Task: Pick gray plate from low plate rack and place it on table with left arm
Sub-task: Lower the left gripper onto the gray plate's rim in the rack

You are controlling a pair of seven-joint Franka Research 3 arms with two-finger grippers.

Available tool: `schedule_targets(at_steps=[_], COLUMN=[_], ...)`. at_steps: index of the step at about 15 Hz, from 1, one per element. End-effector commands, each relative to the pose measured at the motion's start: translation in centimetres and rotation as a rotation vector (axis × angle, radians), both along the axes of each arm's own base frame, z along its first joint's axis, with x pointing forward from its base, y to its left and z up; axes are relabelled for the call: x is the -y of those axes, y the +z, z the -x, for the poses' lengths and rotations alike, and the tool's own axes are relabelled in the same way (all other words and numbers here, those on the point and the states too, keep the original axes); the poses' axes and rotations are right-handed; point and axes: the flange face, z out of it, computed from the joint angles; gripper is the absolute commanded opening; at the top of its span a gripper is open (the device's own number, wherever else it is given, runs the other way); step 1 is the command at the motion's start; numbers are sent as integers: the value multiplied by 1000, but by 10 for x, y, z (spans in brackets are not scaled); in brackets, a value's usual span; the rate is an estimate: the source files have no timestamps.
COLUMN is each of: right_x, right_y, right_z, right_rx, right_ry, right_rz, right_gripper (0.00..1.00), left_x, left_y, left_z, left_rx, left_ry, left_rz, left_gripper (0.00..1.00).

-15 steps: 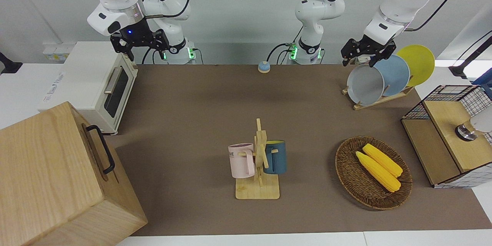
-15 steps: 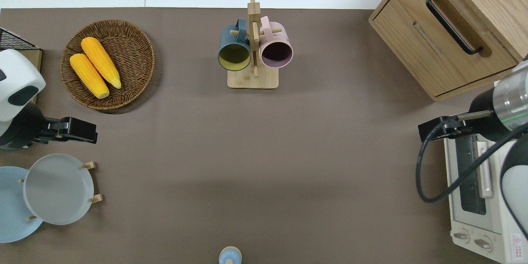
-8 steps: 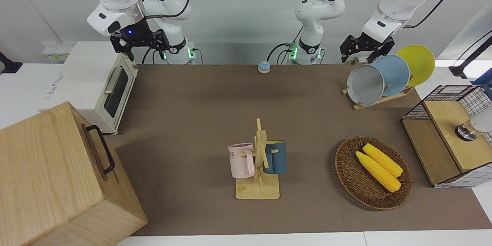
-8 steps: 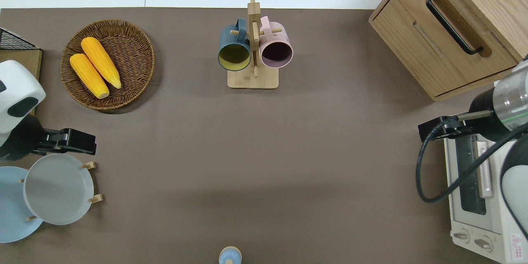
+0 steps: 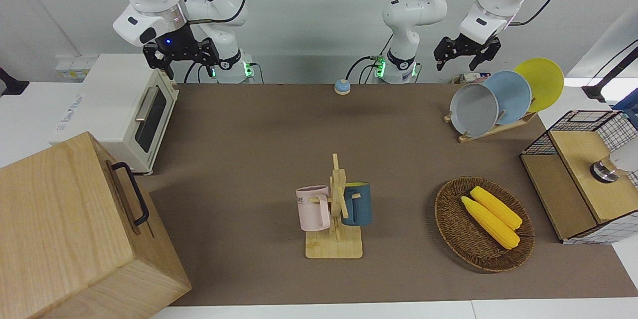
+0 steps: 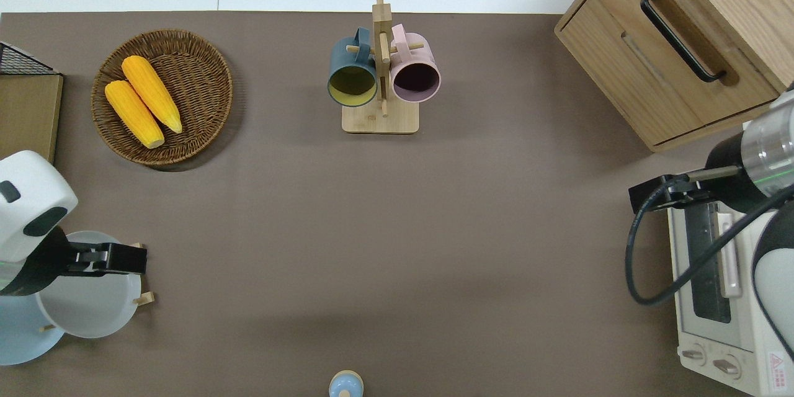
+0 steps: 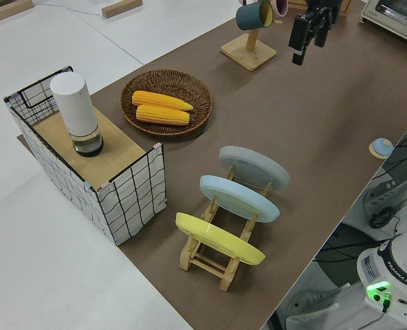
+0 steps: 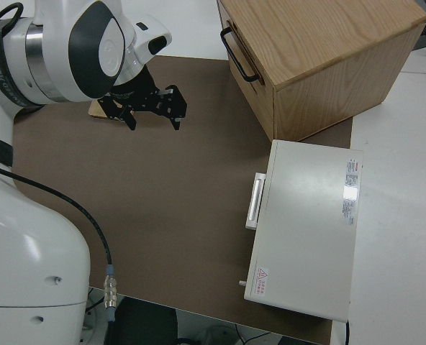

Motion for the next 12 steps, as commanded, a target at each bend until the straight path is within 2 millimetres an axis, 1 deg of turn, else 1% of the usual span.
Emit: schedule_targets(at_steps=[1,4,6,10,11,12], right_x=[2,3,3,2,2,2], right_y=[4,4,4,4,4,4], right_z=[2,2,2,2,2,2], right_rx=[-1,-1,-1,-1,-1,-1], right_ry=[-15,-16,-16,-15,-15,-15], right_rz=[8,8,8,8,8,8], right_gripper=[983,983,983,983,983,983], left_x=[-14,-33,-53,-81,-93,-99], left_y=[-22,-26,-29,-34,-36,-41], left_z=[27,26,26,25,25,25], left_rx=[42,45,52,69,76,79], left_ry=[36,63,96,115,122,127], left_rz=[2,3,8,-76,-109,-124], left_gripper=[991,991,991,993,993,993])
